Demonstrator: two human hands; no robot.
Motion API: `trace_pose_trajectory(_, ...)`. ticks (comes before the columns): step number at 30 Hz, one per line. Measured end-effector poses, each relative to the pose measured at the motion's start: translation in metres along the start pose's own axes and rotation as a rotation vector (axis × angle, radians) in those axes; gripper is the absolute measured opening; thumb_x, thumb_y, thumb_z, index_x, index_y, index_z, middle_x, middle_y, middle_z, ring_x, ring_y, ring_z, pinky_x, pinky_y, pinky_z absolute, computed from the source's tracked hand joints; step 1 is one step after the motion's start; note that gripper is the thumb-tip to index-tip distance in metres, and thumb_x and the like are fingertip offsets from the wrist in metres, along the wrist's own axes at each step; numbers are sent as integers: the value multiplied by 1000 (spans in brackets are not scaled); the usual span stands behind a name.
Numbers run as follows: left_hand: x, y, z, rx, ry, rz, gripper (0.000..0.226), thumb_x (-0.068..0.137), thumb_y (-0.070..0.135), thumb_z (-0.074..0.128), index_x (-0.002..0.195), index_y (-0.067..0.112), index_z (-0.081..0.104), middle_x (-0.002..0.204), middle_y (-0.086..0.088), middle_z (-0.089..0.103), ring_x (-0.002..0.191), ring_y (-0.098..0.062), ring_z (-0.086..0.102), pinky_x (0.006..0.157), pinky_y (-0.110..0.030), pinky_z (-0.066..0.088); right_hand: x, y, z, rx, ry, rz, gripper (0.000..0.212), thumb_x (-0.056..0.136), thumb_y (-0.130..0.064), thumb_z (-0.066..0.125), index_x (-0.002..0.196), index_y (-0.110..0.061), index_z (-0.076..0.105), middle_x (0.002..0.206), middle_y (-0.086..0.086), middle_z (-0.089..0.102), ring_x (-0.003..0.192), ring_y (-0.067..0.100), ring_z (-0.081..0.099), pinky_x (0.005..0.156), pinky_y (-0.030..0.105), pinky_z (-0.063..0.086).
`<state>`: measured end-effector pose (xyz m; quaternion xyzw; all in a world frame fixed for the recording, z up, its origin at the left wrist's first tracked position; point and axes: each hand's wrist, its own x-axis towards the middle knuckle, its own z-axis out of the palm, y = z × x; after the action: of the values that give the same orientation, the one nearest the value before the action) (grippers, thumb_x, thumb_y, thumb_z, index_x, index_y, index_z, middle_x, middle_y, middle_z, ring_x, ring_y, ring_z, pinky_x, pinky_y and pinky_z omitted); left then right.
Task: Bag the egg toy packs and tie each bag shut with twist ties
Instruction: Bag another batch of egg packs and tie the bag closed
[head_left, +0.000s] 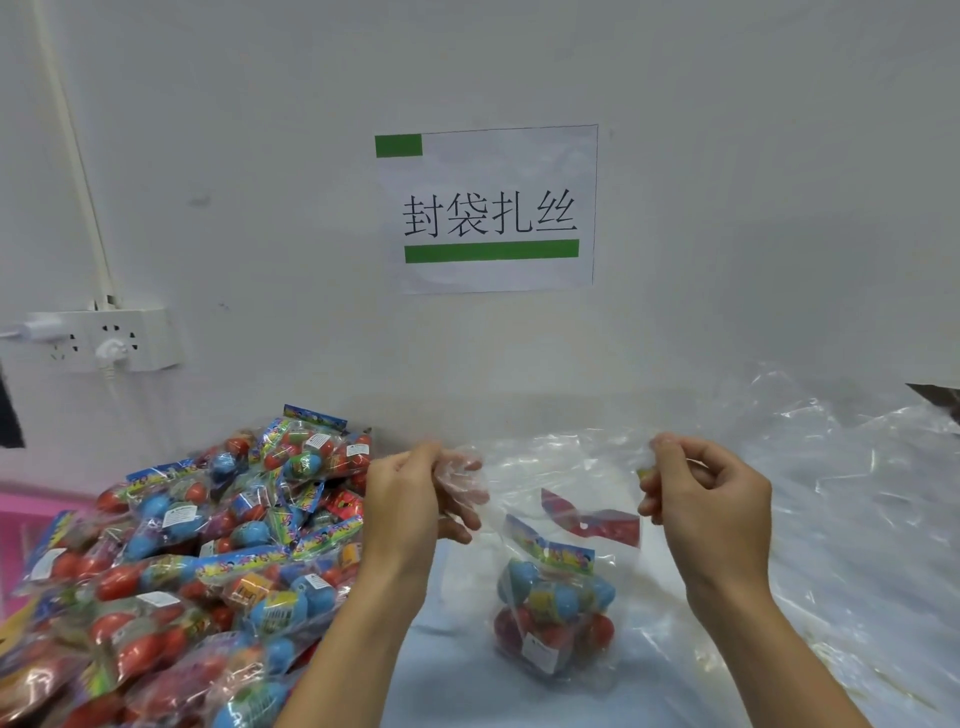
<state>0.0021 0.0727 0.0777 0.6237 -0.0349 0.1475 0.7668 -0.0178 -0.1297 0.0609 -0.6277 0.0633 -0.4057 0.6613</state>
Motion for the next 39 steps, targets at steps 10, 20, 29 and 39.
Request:
trace_pose_trajectory(10,-3,-9,3,647,147,330,16,86,24,73,74,24,61,69,8,64,70,-14,61,54,-24,39,-5,-3,4,9,-85,-41,17,96,-18,64,82,-13,70,58,0,65,44,7,57,43,15,46)
trace_pose_trajectory(20,0,5,-6,169,-115,19,18,100,10,53,107,9,69,86,-3,78,72,-21,75,41,-26,51,0,-1,1,39,26,-3,14,97,-20,65,85,-13,70,58,0,68,44,10,61,47,20,48)
trace_pose_trajectory(29,3,3,-9,334,180,382,16,88,16,69,81,15,55,71,-3,57,58,-12,50,50,-29,48,1,-1,1,48,64,5,19,97,-19,63,80,-22,72,58,-1,68,45,7,59,58,30,49)
trace_pose_trajectory(39,2,15,-10,-248,-38,72,9,89,1,66,80,1,63,60,-8,62,43,-14,49,40,-20,43,0,-3,0,36,80,13,19,98,-17,62,83,-21,72,59,-2,68,46,6,60,61,33,51)
